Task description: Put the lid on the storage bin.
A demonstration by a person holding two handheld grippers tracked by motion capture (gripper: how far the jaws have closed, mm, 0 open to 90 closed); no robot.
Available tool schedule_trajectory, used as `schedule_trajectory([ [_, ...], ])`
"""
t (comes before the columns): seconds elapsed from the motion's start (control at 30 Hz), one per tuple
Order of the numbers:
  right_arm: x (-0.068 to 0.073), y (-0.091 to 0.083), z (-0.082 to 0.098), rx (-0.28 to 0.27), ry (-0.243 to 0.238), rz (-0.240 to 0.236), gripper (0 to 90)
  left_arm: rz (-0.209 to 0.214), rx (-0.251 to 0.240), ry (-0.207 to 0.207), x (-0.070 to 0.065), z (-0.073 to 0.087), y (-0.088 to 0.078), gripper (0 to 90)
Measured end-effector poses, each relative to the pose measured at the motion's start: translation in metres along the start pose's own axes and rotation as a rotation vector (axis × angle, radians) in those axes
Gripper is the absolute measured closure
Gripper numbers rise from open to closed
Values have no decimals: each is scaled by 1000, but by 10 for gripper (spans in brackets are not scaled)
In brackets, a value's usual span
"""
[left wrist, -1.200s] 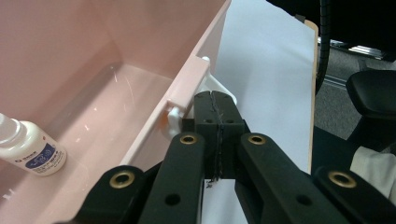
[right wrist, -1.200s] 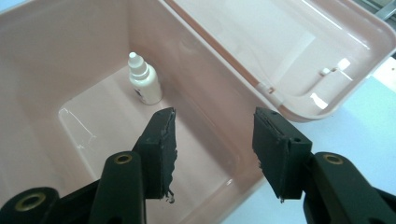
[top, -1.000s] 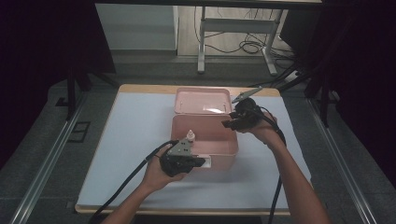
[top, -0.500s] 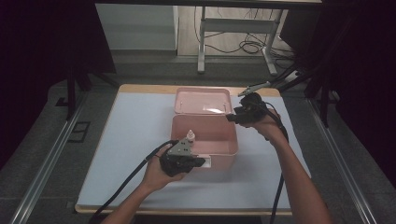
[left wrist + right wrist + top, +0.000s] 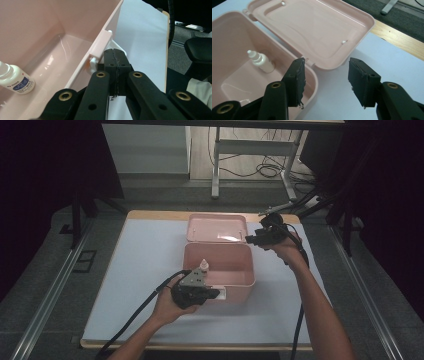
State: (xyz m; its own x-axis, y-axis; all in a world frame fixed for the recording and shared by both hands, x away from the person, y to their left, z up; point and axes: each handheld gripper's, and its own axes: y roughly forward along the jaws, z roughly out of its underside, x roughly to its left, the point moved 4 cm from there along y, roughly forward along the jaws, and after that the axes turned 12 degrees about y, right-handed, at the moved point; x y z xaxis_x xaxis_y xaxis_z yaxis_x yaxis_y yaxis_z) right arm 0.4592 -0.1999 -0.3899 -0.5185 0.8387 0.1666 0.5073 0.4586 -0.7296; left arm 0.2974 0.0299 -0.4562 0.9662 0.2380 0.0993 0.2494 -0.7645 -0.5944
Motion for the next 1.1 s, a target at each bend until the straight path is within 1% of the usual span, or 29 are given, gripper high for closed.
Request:
schedule_trajectory([
  [0.1,-2,3,-3,1,17,13,476,0,0,0,0,0,0,900],
  [0.13,-3,4,-4,2,17,15,477,-1,-9,-10,-1,0,1,900],
  [0.43,-7,21,-13,20,36,48,508,1,-2,-2,0,0,0,900],
  [0.53,-10,27,-16,19,57,61,529,0,-3,-7,-1,0,0,900],
  [0.57,-12,30,-17,21,69,74,534,-1,-7,-10,-1,0,1,900],
  [0.6,-12,30,-17,21,69,74,534,-1,-7,-10,-1,0,1,900],
  [0.63,-14,35,-19,21,90,89,546,-1,-6,-8,-1,0,0,900],
  [0.73,-17,39,-21,17,113,94,553,-1,-4,-8,-1,0,0,900],
  [0.87,-20,43,-23,31,125,103,560,-1,-3,-8,-1,-1,0,900],
  [0.9,-21,44,-24,39,121,113,561,-1,-3,-8,-1,-1,0,900],
  [1.1,-23,51,-30,36,127,124,562,-3,-1,-8,-1,-1,0,900],
])
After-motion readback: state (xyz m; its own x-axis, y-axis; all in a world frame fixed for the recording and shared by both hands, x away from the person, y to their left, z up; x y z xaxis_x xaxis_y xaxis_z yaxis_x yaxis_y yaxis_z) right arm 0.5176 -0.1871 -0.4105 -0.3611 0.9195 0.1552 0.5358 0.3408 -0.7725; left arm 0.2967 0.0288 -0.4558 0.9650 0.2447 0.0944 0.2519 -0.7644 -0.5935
